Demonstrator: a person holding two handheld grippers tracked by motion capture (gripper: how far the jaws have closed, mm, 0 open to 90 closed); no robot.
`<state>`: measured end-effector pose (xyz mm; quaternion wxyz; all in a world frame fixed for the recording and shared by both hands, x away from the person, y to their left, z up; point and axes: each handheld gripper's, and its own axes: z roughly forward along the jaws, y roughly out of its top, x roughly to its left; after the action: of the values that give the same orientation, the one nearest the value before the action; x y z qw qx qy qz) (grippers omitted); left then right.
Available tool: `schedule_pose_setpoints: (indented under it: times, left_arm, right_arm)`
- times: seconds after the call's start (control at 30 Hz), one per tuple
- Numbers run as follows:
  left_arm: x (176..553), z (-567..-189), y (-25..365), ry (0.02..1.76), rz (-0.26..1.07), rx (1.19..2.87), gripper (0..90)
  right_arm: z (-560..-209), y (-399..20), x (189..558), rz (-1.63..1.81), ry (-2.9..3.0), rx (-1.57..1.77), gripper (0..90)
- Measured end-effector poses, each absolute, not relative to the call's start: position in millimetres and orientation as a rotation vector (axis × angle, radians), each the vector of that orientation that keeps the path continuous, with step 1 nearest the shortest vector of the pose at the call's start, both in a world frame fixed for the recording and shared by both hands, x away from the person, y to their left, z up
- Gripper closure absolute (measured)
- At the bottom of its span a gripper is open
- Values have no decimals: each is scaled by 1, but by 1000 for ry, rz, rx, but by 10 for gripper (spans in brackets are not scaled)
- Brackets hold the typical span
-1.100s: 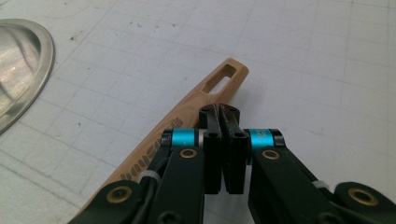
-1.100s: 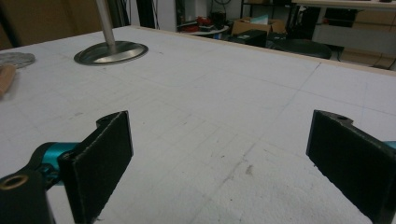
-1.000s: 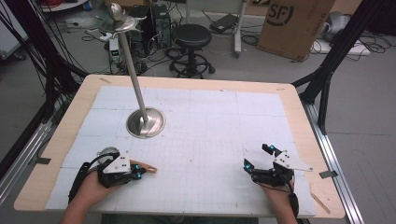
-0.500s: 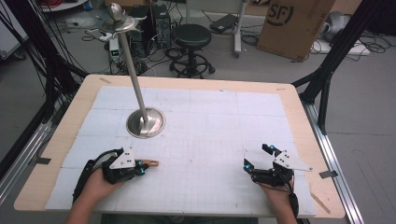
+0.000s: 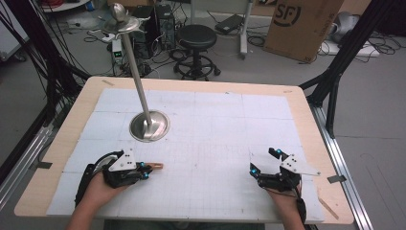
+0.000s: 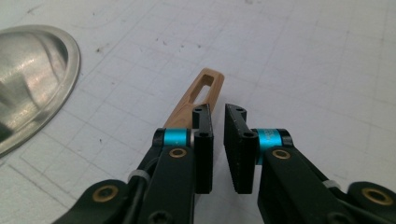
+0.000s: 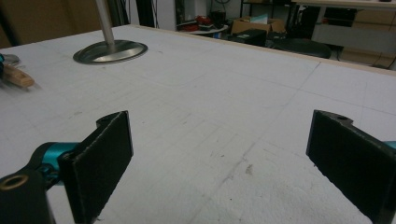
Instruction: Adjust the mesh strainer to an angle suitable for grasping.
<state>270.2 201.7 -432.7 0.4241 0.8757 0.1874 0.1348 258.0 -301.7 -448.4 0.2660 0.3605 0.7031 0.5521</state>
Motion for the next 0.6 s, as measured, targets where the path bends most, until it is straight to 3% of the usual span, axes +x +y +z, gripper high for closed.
schedule_pose_setpoints:
  times: [0.23, 0.33, 0.37, 0.6]
  left_arm:
    - [262, -427, 213, 454, 297, 2090, 630]
    - [259, -426, 219, 457, 305, 2038, 556]
    - [259, -425, 222, 464, 320, 2017, 491]
    - [259, -419, 235, 504, 378, 1936, 362]
  right_arm:
    - [-448, -302, 258, 1495, 1899, 975, 57]
    - [-448, -302, 258, 1494, 1898, 977, 57]
    - [-448, -302, 258, 1494, 1899, 976, 57]
    - [-448, -302, 258, 1492, 1902, 977, 57]
